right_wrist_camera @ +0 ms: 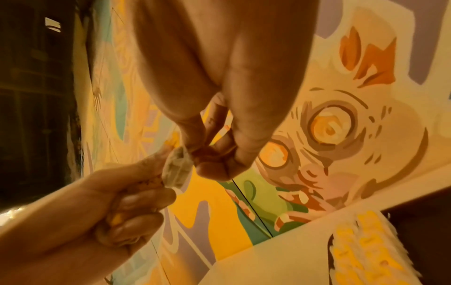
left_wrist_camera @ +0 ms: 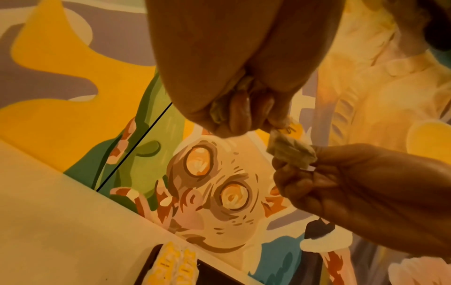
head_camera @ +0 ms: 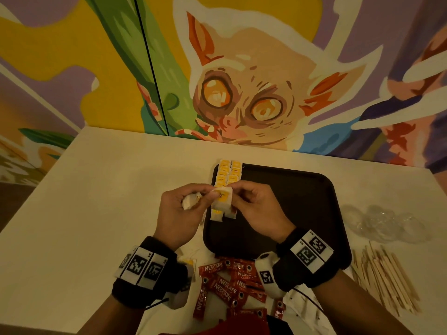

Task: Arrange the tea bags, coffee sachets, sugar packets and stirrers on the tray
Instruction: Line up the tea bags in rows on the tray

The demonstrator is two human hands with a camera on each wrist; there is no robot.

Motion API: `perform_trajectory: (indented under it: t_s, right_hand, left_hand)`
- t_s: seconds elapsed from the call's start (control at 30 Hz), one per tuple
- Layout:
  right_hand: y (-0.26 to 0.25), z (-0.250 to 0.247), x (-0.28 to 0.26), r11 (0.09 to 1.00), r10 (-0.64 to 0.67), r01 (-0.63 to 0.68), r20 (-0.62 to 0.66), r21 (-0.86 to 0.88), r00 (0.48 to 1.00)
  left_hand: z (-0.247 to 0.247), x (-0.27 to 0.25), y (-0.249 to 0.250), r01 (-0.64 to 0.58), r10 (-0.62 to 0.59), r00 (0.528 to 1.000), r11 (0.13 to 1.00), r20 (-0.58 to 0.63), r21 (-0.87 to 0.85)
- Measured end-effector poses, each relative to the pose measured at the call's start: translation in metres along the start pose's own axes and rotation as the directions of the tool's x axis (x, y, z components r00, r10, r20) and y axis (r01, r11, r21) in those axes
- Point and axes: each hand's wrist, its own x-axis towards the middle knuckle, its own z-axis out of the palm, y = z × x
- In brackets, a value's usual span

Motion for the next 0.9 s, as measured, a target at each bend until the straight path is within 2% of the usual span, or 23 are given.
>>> perform_trajectory:
  t_s: [0.2,0.3,0.4,0.5,0.6,0.7,0.9]
  right_hand:
    - [0.003,0.007,-0.002,0.997,0.045,-0.046,0.023,0.057,0.999]
    - [0.008,0.011,-0.002,1.0,0.021,-0.021,0.013,0.011,1.0]
    - [0.023,0.013,0.003,0.998,0.026,-0.029,-0.061,-0.059,0.998]
    - [0.043,0.012,0.01,0.985,0.119,-0.129,-0.099,-0.111,0.988]
    - [0.065,0.006,0.016,0.949,0.237,-0.259,-0.135,-0.18,0.962]
    - [0.094,0.003,0.021,0.872,0.368,-0.404,-0.174,-0.276,0.913]
    - [0.128,0.011,0.032,0.757,0.524,-0.562,-0.206,-0.332,0.827]
  left_hand:
    - [0.005,-0.002,-0.008,0.022,-0.019,0.992,0.999,-0.127,0.026]
    - [0.006,-0.003,-0.013,0.055,-0.051,0.99,0.998,-0.13,0.025]
    - [0.008,-0.005,-0.018,0.12,-0.119,0.988,0.993,-0.103,0.002]
    - [0.007,-0.005,-0.031,0.238,-0.237,0.965,0.971,-0.116,-0.001]
    - [0.004,-0.005,-0.043,0.398,-0.405,0.902,0.914,-0.147,-0.081]
    - [0.002,-0.007,-0.048,0.498,-0.524,0.84,0.847,-0.137,-0.187]
    - [0.002,-0.012,-0.052,0.553,-0.578,0.81,0.809,-0.098,-0.201]
